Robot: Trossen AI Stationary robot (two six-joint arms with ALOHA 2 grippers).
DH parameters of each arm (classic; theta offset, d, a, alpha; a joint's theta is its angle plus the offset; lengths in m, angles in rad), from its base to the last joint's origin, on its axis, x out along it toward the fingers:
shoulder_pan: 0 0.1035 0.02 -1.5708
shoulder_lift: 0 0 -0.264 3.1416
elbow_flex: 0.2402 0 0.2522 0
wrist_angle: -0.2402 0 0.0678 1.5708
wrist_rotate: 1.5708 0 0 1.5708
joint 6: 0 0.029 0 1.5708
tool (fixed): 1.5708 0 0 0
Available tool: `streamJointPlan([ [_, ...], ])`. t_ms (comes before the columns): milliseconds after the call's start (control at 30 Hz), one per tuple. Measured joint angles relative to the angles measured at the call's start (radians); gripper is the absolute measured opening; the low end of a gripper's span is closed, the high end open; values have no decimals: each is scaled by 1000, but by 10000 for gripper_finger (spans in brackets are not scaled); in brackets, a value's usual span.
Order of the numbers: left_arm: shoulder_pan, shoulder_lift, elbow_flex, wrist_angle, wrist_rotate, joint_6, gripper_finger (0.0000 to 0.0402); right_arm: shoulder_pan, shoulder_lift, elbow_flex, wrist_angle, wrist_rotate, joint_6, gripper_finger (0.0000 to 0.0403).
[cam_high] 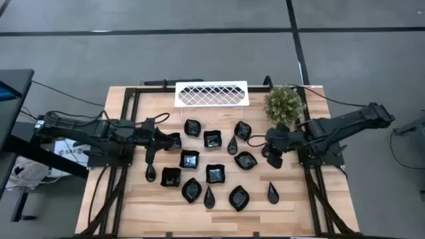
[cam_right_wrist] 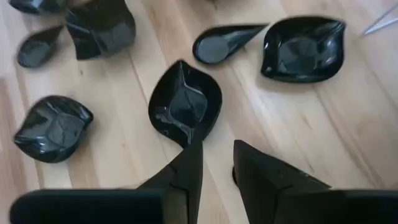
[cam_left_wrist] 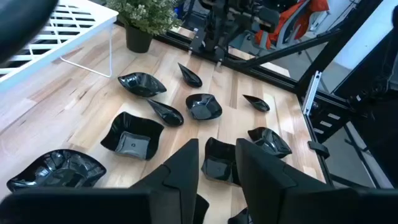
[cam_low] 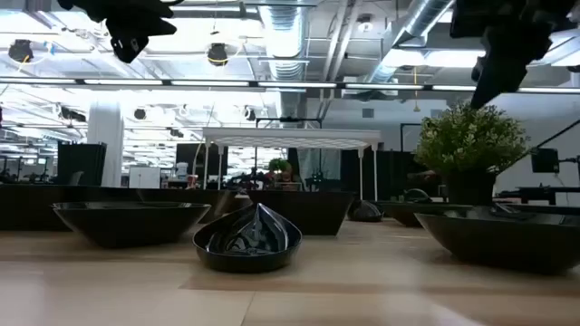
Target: Pick & Place Mini shaped plates
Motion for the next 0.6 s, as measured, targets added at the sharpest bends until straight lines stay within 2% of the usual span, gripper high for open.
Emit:
streamJointPlan([
  [100, 0, 0, 0, 1, 0, 0, 108, 14, -58, 0, -37, 35, 51, 85],
  [233, 0, 0, 0, 4, 0, 0, 108, 17, -125, 0, -116, 30, 181, 85],
  [400, 3, -8, 0, 8, -2, 53, 108, 18, -178, 0, -201, 22, 436, 85],
  [600, 4, -14, 0, 16, -50, 83, 108, 18, -196, 0, -286, -41, 533, 85],
])
